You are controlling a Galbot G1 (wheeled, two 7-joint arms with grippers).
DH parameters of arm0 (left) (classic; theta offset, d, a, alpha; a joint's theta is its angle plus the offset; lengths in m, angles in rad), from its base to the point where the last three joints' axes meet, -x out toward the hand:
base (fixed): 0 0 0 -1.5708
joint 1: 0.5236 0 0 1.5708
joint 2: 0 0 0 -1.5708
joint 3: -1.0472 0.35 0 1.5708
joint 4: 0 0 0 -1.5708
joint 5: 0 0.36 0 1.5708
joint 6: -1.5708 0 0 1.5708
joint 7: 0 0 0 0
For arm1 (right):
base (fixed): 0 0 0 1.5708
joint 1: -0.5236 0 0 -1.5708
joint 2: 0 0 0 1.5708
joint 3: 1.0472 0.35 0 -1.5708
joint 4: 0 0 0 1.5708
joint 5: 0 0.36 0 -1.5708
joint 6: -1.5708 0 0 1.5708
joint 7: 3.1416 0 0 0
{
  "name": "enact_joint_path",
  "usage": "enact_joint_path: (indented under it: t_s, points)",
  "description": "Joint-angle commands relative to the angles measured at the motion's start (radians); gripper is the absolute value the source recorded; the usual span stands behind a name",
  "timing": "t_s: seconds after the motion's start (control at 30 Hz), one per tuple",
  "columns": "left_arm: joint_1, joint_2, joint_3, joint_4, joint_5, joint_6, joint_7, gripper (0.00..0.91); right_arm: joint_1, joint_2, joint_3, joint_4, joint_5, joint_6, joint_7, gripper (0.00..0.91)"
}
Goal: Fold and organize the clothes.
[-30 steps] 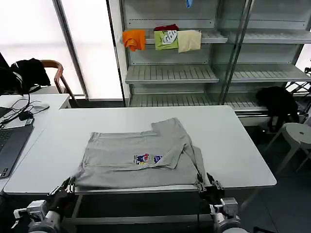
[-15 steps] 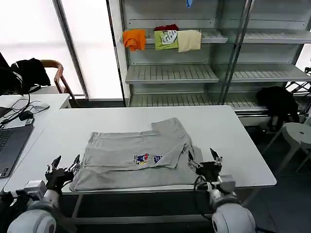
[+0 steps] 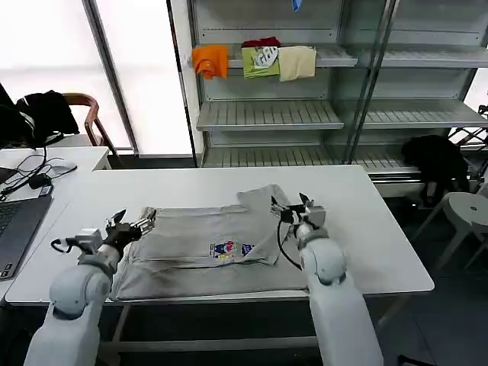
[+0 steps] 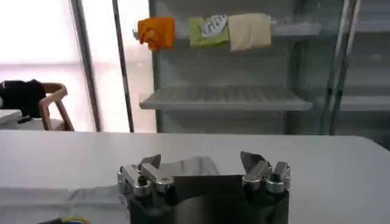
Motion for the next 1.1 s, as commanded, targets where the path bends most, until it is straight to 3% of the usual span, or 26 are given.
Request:
enact_joint_path:
  t_s: [0.03, 0.3, 0.9, 1.03, 1.07, 1.1]
  points:
    - [-0.258, 0.013, 0.080, 0.354, 0.049, 0.002, 0.084, 0.907, 0.247, 0.057, 0.008, -0.426, -0.064, 0.058, -0.023, 0.907]
    - [-0.289, 0.011, 0.079, 0.446, 0.055, 0.001, 0.111, 0.907, 0.266, 0.057, 0.025, -0.526, -0.090, 0.125, -0.010, 0.907]
    - [-0.335, 0.003, 0.073, 0.549, 0.127, 0.001, 0.124, 0.907, 0.260, 0.057, 0.015, -0.550, -0.109, 0.136, -0.013, 0.907]
    - [-0.334, 0.017, 0.078, 0.558, 0.137, 0.001, 0.125, 0.685, 0.260, 0.057, 0.009, -0.551, -0.120, 0.134, -0.016, 0.907]
    - [-0.335, 0.015, 0.078, 0.563, 0.140, 0.000, 0.125, 0.524, 0.260, 0.057, 0.008, -0.553, -0.125, 0.132, -0.016, 0.776]
    - [-0.335, 0.013, 0.077, 0.565, 0.145, 0.000, 0.126, 0.474, 0.260, 0.057, 0.007, -0.553, -0.127, 0.132, -0.017, 0.725]
